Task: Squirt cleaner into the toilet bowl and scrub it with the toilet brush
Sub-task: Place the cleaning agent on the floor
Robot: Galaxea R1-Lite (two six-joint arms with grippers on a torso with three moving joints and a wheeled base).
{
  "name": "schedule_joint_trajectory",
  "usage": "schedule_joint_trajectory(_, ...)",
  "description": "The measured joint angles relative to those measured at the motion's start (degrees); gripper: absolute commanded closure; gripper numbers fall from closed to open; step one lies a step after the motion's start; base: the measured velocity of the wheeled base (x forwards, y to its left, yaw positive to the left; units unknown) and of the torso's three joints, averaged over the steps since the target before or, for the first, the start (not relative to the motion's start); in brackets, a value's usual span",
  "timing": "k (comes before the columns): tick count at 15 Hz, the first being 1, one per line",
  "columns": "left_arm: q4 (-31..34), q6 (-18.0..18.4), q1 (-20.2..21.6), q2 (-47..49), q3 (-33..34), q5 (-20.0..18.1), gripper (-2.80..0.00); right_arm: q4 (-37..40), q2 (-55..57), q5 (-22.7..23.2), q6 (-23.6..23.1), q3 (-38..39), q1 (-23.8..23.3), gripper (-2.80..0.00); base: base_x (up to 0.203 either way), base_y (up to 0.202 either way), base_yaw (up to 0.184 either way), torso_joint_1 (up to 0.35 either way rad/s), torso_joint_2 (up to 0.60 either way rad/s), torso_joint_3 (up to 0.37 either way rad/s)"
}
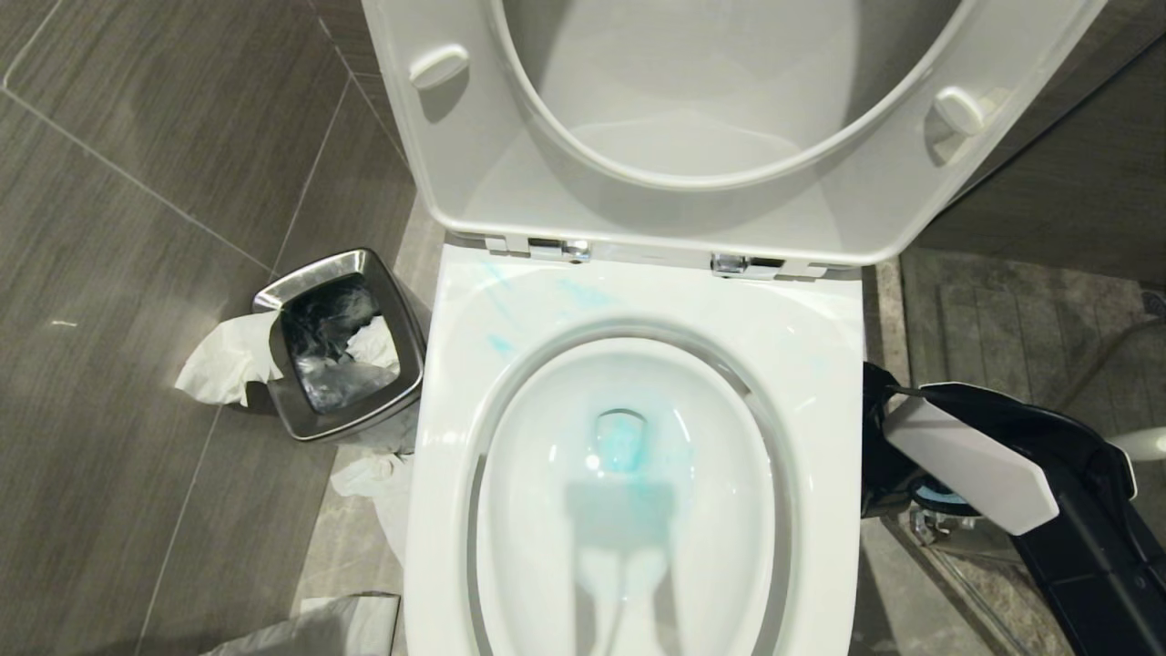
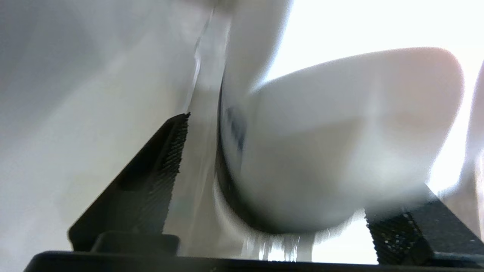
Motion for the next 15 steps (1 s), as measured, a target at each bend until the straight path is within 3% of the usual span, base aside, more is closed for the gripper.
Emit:
schedule_joint_trajectory(8, 0.0, -0.02, 0.0, -0.02, 0.0, -0.03, 0.0, 0.03, -8.07, 0.21, 0.12, 19.84, 0.13, -2.8, 0.0, 0.0, 0.0, 0.0, 0.0, 0.0)
schedule_joint_trajectory(12, -0.05, -0.13, 0.0, -0.02, 0.0, -0.14, 0.0, 0.02, -17.67, 0.0, 0.65, 35.7, 0.13, -2.8, 0.0, 0.0, 0.0, 0.0, 0.0, 0.0)
schedule_joint_trajectory(13, -0.02, -0.11, 0.0, -0.02, 0.0, -0.13, 0.0, 0.03, -20.86, 0.0, 1.03, 39.87, 0.13, -0.35, 0.0, 0.0, 0.0, 0.0, 0.0, 0.0)
schedule_joint_trajectory(14, -0.02, -0.11, 0.0, -0.02, 0.0, -0.14, 0.0, 0.02, -24.4, 0.0, 1.49, 44.29, 0.15, 0.0, 0.0, 0.0, 0.0, 0.0, 0.0, 0.0)
schedule_joint_trajectory(15, -0.04, -0.05, 0.0, -0.02, 0.0, -0.14, 0.0, 0.03, -27.81, -0.02, 1.81, 48.25, 0.13, 0.0, 0.0, 0.0, 0.0, 0.0, 0.0, 0.0)
